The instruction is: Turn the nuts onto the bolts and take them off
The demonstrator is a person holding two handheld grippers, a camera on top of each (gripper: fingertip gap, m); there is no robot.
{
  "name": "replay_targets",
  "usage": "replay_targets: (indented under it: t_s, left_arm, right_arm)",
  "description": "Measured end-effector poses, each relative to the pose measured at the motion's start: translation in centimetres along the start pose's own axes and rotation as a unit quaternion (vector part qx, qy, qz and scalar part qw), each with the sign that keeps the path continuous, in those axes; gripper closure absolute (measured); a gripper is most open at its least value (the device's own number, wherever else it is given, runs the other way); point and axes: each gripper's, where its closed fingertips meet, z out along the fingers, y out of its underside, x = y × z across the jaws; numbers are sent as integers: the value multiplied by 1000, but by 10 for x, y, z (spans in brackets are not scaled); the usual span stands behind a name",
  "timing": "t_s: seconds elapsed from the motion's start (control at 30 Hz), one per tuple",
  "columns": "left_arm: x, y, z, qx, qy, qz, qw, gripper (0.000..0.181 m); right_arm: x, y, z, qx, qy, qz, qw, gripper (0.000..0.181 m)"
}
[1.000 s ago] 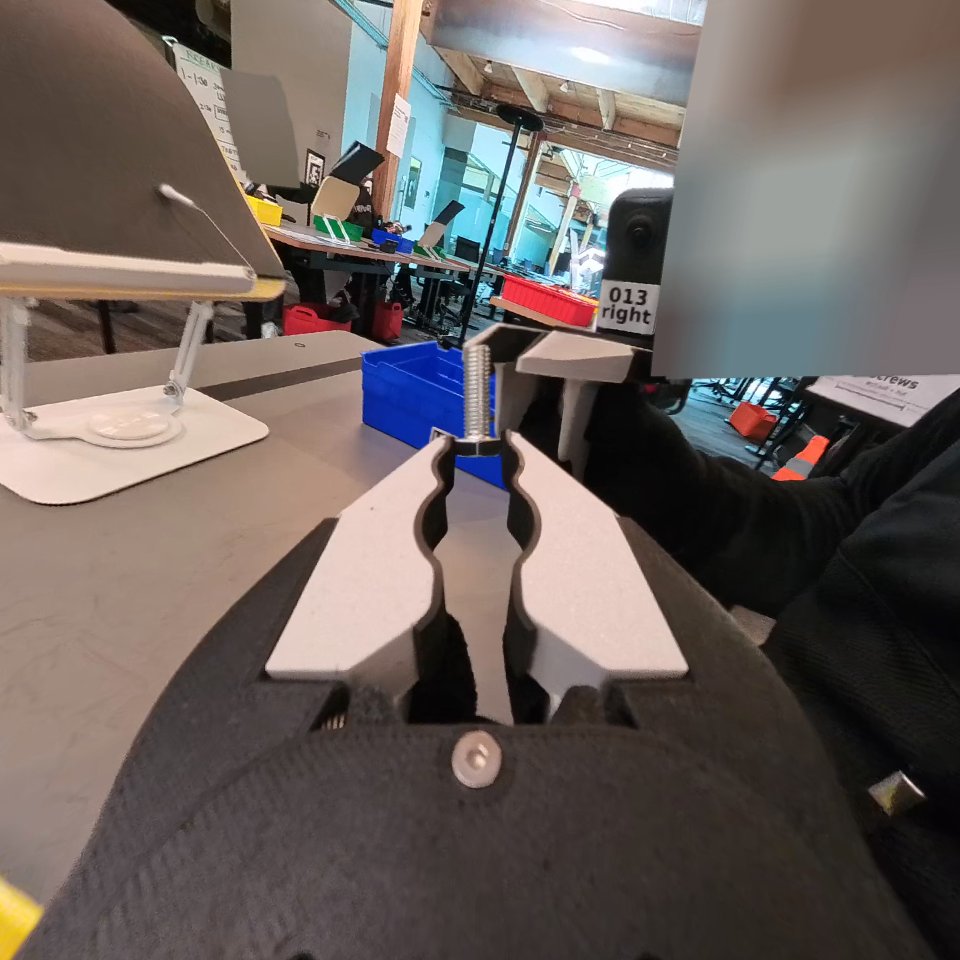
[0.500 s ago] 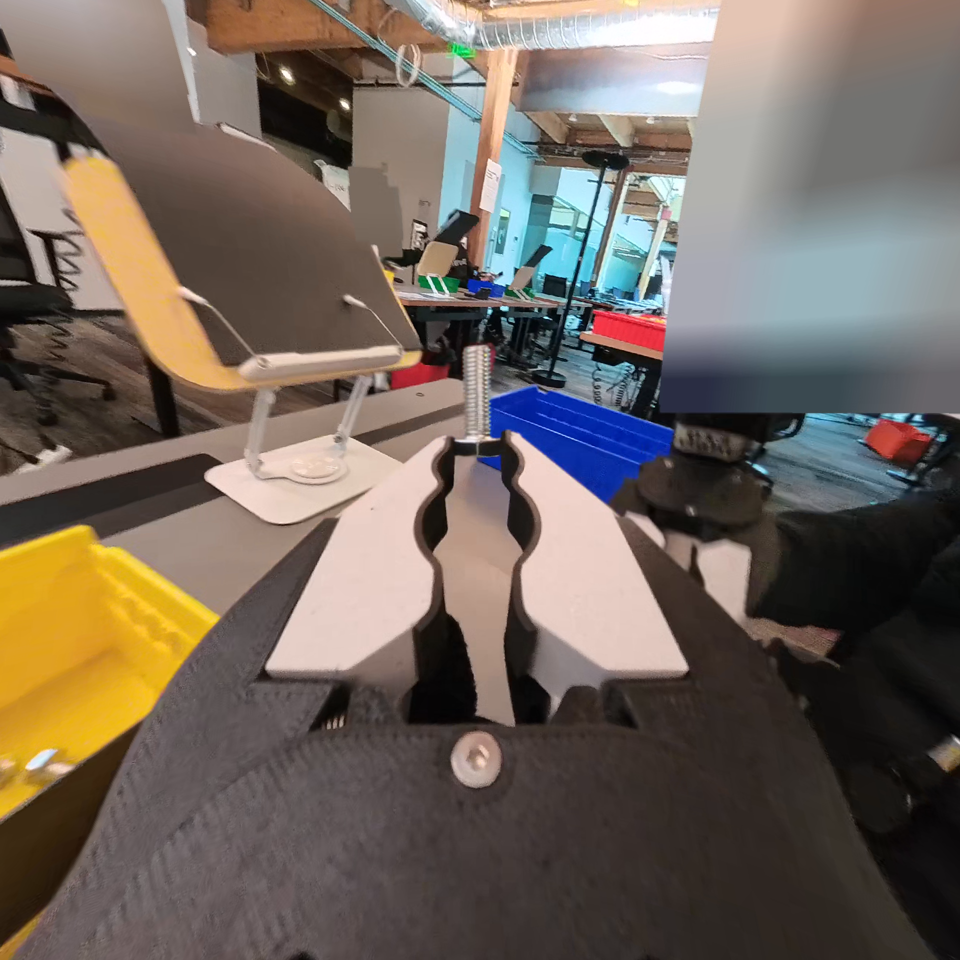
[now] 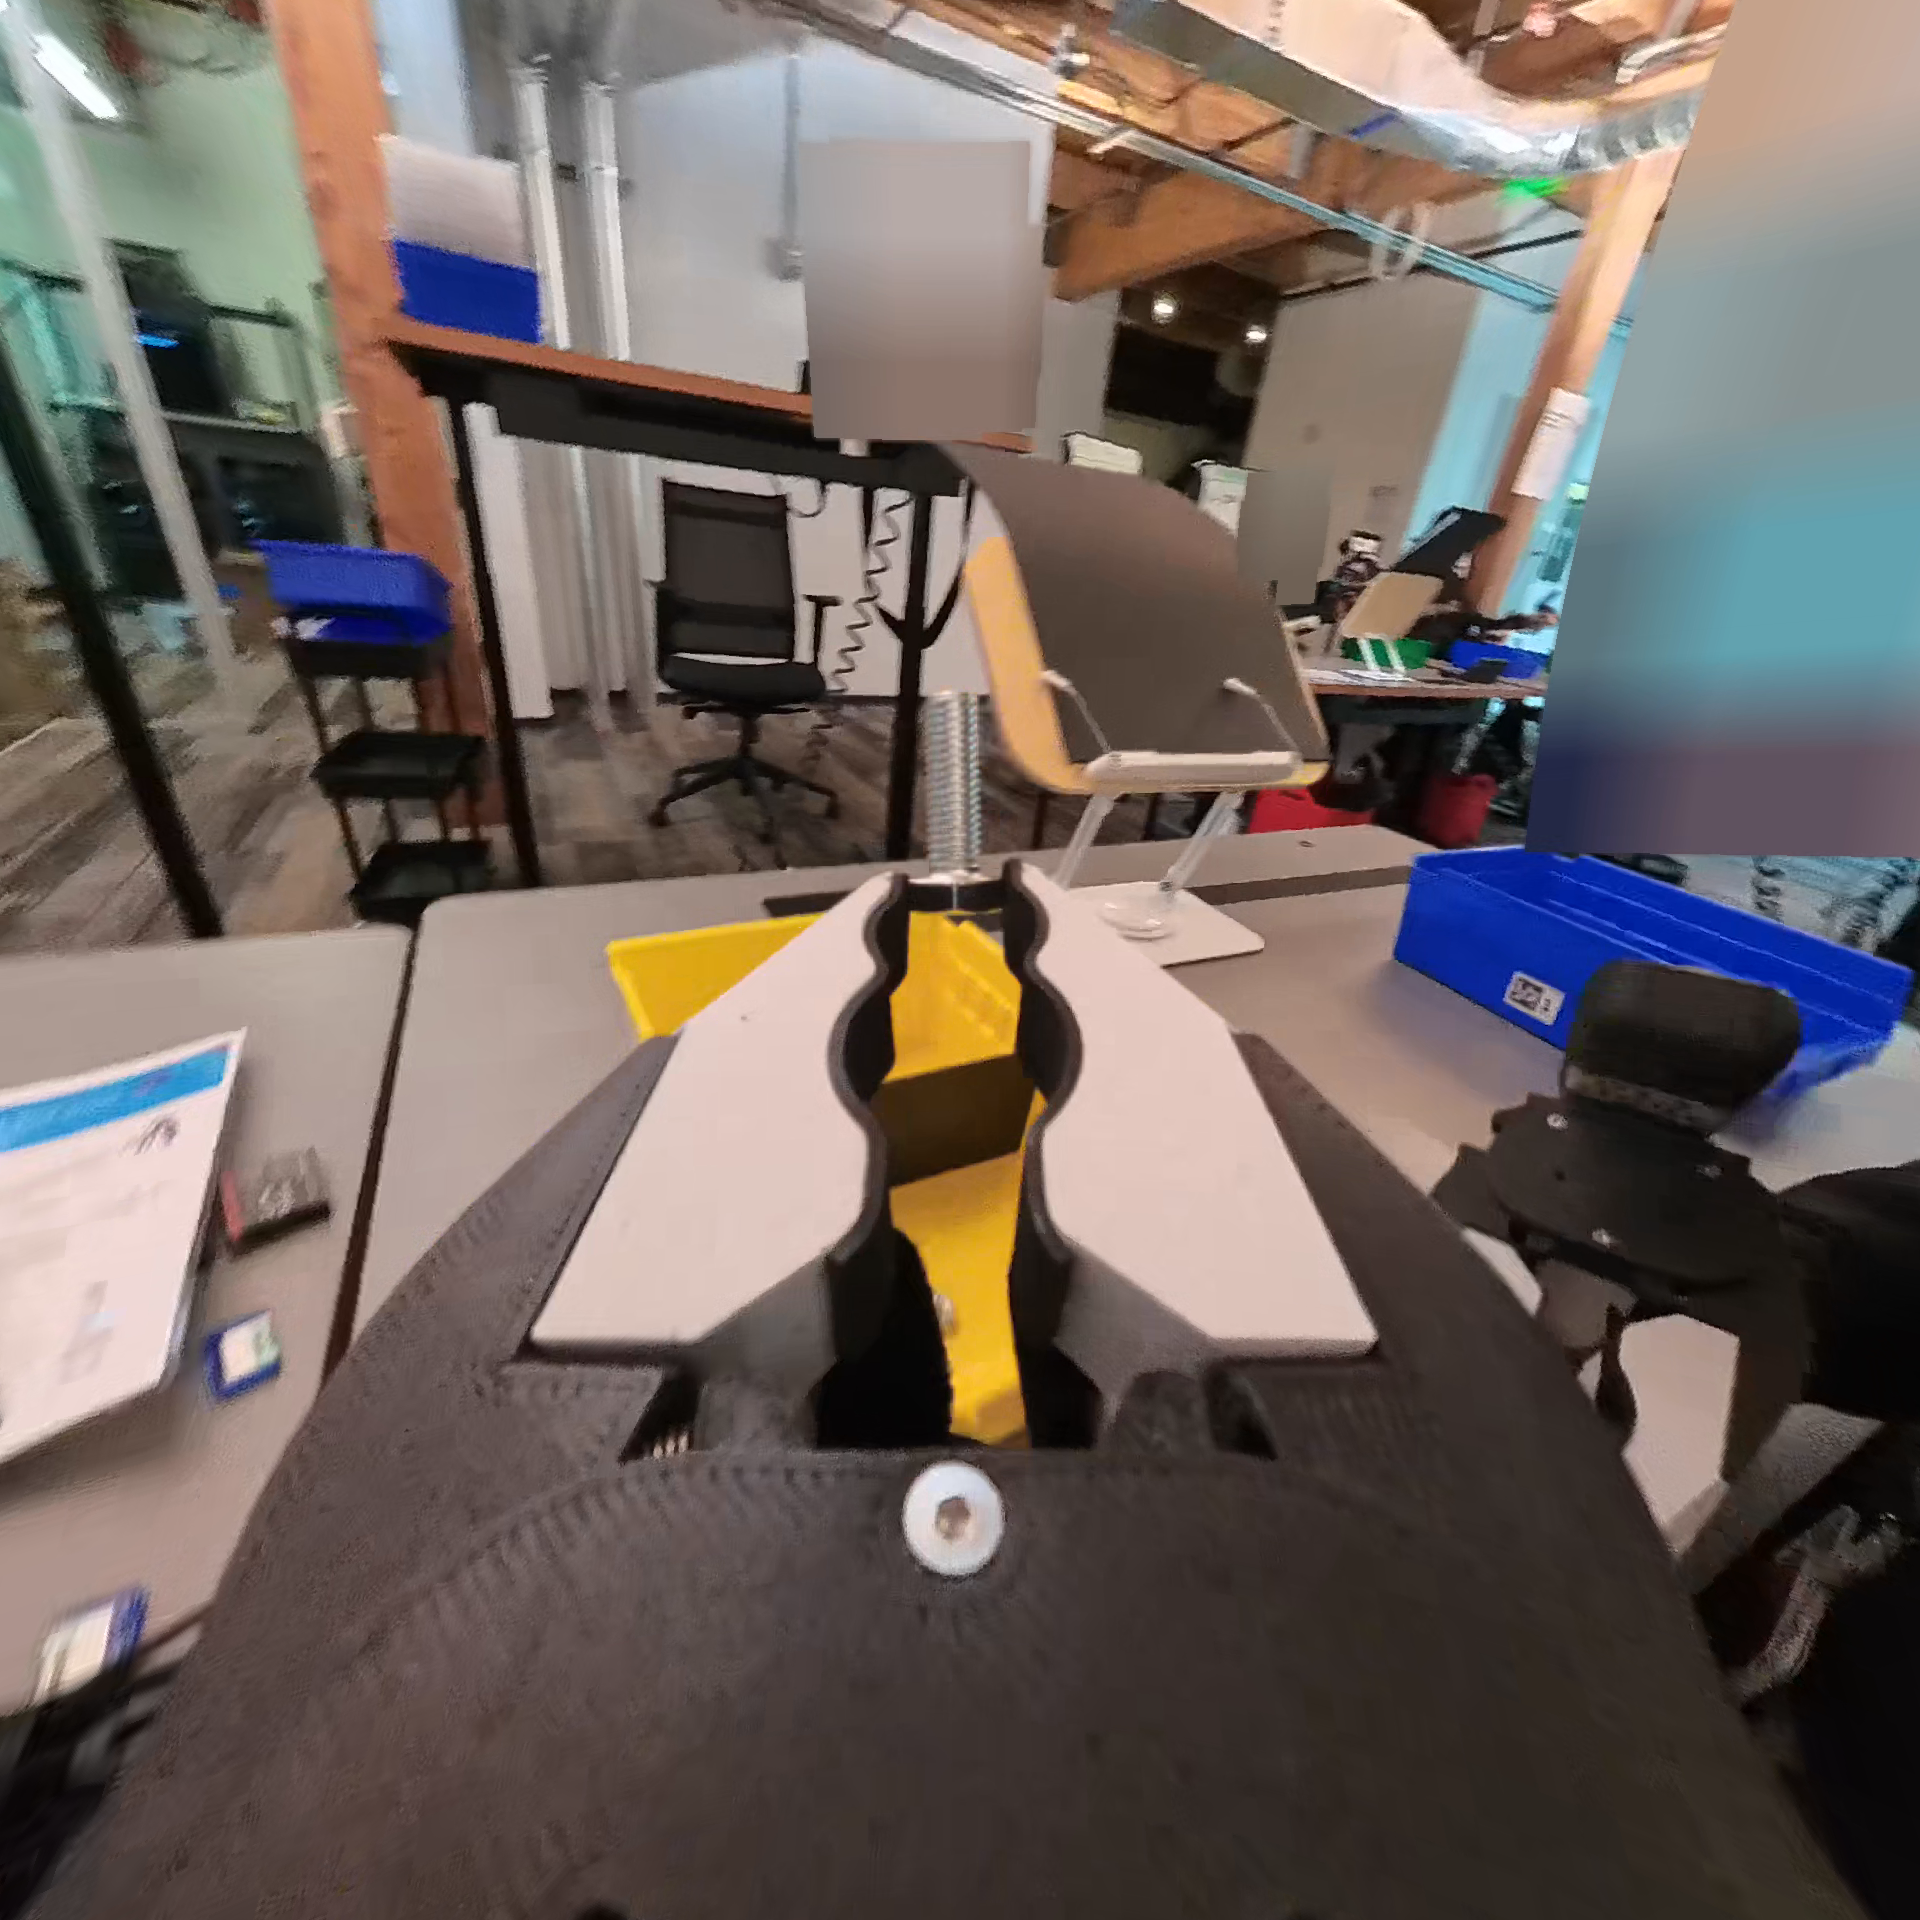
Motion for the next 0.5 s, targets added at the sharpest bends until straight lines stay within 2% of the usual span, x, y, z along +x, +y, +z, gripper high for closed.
replay_targets:
  t_s: [0.07,0.23,0.3,0.5]
  left_arm:
    - [-7,10,-11,6,-10,-26,1000,166]
    - [-12,25,-16,-1,-8,-50,999,166]
    - [-17,32,-20,-17,-22,-38,999,166]
    - [-33,36,-27,0,-34,-73,997,166]
  right_arm:
    - [10,1,1,6,7,12,1000,153]
    - [19,26,6,28,-19,111,993,149]
    - [16,39,10,3,-43,149,988,146]
    - [18,41,12,-5,-58,161,985,147]
